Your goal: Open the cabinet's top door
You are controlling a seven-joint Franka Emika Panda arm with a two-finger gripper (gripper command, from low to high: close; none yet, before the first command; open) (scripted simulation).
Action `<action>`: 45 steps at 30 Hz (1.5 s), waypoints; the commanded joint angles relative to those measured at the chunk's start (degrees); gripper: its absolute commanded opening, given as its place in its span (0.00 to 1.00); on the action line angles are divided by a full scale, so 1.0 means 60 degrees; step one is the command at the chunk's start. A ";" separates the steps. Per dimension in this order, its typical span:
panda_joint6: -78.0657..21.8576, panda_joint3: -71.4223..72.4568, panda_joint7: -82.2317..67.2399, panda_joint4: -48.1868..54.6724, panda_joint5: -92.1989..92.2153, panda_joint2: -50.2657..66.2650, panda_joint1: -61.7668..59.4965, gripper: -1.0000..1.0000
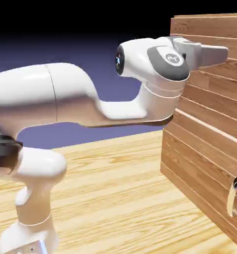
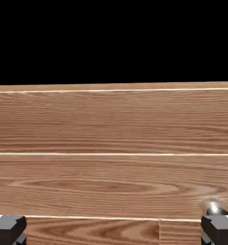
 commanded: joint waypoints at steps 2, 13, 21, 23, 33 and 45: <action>0.0060 -0.0484 0.0516 0.0336 -0.0831 -0.0140 0.0418 0.50; 0.0248 -0.2700 0.2097 0.2308 -0.3467 -0.0498 0.2863 0.50; -0.0559 -0.2285 0.2238 0.1853 -0.3742 -0.0702 0.2633 0.00; -0.1068 -0.1782 0.2434 0.1161 -0.3936 -0.0848 0.1996 0.00; -0.3425 0.0701 0.3328 -0.2276 -0.4063 -0.1357 -0.1374 0.00; -0.6063 0.4405 0.3465 -0.6140 -0.1936 -0.2576 -0.5433 0.00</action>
